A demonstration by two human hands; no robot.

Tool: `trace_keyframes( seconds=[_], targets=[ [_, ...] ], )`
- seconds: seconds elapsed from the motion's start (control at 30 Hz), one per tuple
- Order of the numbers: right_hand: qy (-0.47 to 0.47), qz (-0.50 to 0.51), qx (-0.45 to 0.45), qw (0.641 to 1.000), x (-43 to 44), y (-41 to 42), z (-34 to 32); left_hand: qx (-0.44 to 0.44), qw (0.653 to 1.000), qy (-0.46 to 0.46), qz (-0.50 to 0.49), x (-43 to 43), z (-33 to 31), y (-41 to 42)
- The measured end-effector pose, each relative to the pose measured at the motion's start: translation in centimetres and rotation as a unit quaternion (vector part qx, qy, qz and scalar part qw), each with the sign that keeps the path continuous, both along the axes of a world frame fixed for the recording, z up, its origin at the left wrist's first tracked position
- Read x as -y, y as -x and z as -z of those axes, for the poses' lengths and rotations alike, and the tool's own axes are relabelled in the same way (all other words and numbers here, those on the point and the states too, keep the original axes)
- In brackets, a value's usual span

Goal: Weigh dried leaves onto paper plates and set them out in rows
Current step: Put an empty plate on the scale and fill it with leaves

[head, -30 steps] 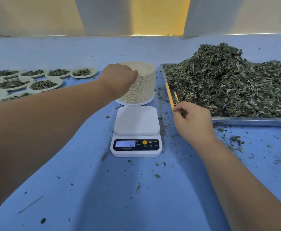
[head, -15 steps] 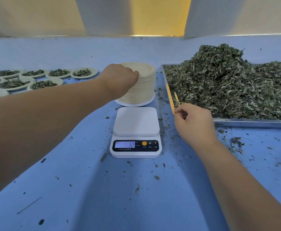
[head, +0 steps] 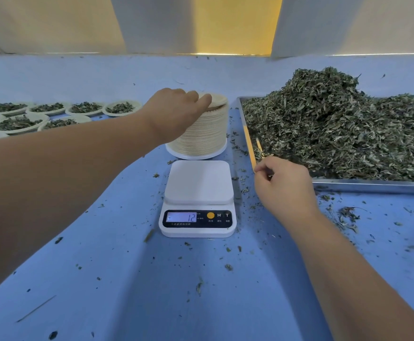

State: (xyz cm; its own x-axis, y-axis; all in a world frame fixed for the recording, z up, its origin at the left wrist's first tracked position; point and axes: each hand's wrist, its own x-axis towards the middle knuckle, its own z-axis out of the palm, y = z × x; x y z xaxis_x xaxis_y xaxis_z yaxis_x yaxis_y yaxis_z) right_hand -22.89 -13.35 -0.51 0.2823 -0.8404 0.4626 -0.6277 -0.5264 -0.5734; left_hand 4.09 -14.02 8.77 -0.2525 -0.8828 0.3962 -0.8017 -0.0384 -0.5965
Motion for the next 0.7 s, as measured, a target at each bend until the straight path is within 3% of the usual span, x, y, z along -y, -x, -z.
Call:
trace_keyframes(
  seconds=[0.17, 0.27, 0.33, 0.43, 0.7],
  targets=[
    [0.006, 0.003, -0.003, 1.000, 0.1, 0.0, 0.0, -0.236, 0.965, 0.113, -0.027, 0.5, -0.1, -1.2],
    [0.004, 0.000, -0.002, 1.000, 0.1, -0.1, 0.1, -0.404, 0.895, 0.184, -0.050, 0.4, 0.5, -1.3],
    [0.006, -0.003, -0.002, 1.000, 0.1, -0.1, 0.1, -0.466, 0.857, 0.215, -0.047, 0.3, 0.9, -1.3],
    [0.004, 0.001, -0.004, 1.000, 0.2, -0.1, 0.2, -0.493, 0.844, 0.207, -0.038, 0.0, 1.3, -1.4],
    [0.004, 0.003, 0.010, 1.000, 0.3, -0.2, 0.4, -0.475, 0.868, 0.139, -0.031, -0.9, 0.7, -0.6]
  ],
)
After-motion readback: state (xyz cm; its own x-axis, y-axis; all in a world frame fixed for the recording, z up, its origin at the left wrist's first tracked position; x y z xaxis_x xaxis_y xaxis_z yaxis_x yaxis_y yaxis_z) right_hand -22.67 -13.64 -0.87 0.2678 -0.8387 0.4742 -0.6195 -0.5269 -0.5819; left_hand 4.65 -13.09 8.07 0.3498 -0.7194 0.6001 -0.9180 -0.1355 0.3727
